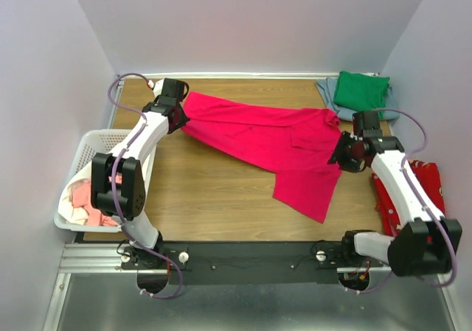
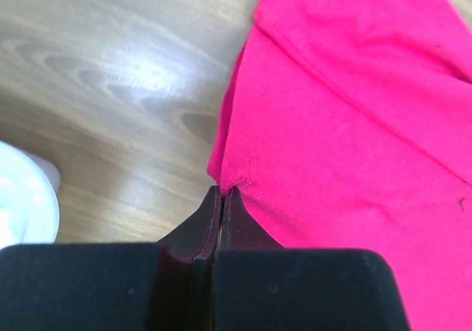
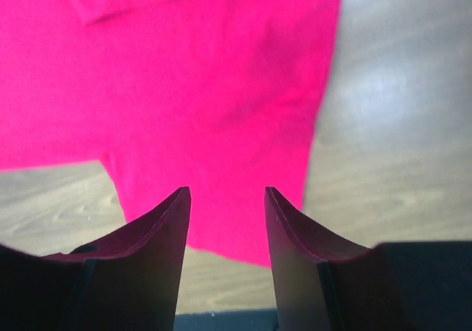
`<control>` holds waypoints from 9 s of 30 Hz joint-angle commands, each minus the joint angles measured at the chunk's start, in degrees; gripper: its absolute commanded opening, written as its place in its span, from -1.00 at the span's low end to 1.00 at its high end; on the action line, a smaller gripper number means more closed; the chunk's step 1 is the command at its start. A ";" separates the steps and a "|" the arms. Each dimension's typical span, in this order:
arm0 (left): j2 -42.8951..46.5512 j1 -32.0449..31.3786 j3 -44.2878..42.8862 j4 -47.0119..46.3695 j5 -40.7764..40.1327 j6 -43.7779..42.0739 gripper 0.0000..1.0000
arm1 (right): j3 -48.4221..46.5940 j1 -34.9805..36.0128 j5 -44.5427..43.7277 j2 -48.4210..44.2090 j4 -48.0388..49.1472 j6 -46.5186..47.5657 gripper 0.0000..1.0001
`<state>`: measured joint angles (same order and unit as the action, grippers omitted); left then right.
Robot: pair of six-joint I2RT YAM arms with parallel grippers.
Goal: Fold and stack the t-shirts
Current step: Fold the tshirt
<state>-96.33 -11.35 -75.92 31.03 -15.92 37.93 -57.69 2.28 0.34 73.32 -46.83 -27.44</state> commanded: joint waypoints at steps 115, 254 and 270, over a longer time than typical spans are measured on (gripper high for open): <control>-7.81 -1.65 -7.56 8.44 -6.49 -1.37 -1.00 | -22.81 10.21 -30.31 9.46 -10.92 -11.85 -0.99; -18.19 2.39 -17.77 1.76 1.25 -14.47 -0.34 | -54.28 8.17 7.57 61.15 16.24 -0.07 -0.05; -17.22 1.95 -15.86 1.85 -0.25 -14.29 -0.35 | -50.16 8.53 8.98 52.11 16.24 -0.51 0.11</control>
<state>-115.81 -8.75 -94.02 32.47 -14.52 23.40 -110.02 10.35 7.68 129.43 -30.09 -28.42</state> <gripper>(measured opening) 0.327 0.558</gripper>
